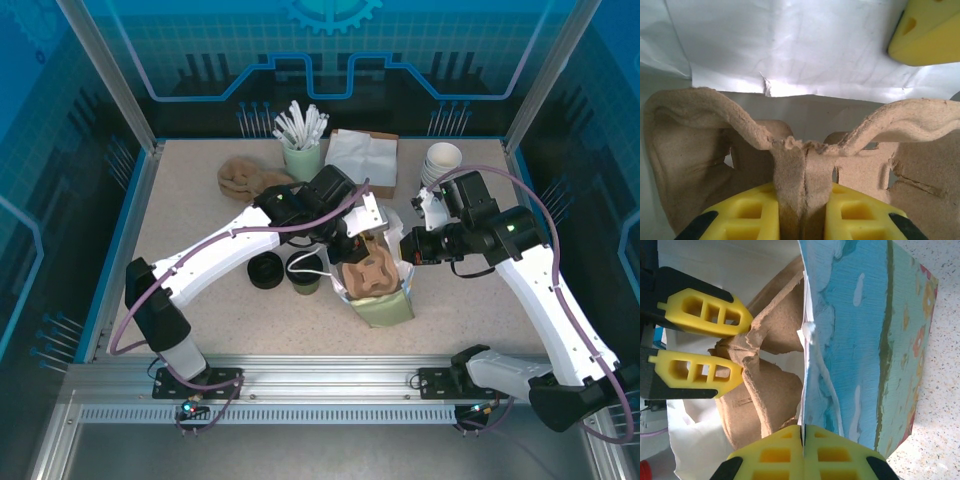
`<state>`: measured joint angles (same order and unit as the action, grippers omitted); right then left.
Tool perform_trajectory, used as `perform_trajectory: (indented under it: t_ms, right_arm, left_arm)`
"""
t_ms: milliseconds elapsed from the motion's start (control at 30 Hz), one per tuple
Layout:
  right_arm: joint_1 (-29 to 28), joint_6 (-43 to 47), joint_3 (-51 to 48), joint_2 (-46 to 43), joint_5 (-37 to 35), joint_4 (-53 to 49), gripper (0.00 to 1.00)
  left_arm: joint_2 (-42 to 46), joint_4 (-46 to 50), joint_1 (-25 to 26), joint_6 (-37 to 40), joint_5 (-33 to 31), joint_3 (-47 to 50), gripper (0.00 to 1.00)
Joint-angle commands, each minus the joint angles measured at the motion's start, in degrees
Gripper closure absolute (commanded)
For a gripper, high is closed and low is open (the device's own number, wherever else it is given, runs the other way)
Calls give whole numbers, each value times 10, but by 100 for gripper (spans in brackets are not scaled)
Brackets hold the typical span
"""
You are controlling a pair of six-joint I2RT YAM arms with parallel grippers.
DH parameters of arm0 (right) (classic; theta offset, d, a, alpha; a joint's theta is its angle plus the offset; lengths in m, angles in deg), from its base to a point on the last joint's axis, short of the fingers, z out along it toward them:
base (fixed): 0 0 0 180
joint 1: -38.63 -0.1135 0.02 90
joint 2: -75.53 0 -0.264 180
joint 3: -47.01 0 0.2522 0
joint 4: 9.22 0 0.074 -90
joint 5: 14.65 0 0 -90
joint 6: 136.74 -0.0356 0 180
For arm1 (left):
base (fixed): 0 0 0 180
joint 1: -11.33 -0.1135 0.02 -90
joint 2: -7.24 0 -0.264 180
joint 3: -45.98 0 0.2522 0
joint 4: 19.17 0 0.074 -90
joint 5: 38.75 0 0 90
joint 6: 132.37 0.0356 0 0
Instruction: Pack the takeout coffee
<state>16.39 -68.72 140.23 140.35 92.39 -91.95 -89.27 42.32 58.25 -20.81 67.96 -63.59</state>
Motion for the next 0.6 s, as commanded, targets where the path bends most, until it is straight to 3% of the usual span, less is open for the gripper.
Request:
perform_trajectory:
  t_ms: [0, 567]
  right_arm:
    - [-3, 8, -5, -8, 18, 4, 100]
    - [4, -2, -11, 0, -23, 9, 100]
  left_arm:
    - [-3, -17, -4, 8, -2, 13, 79]
    - [-31, -40, 29, 15, -55, 7, 79]
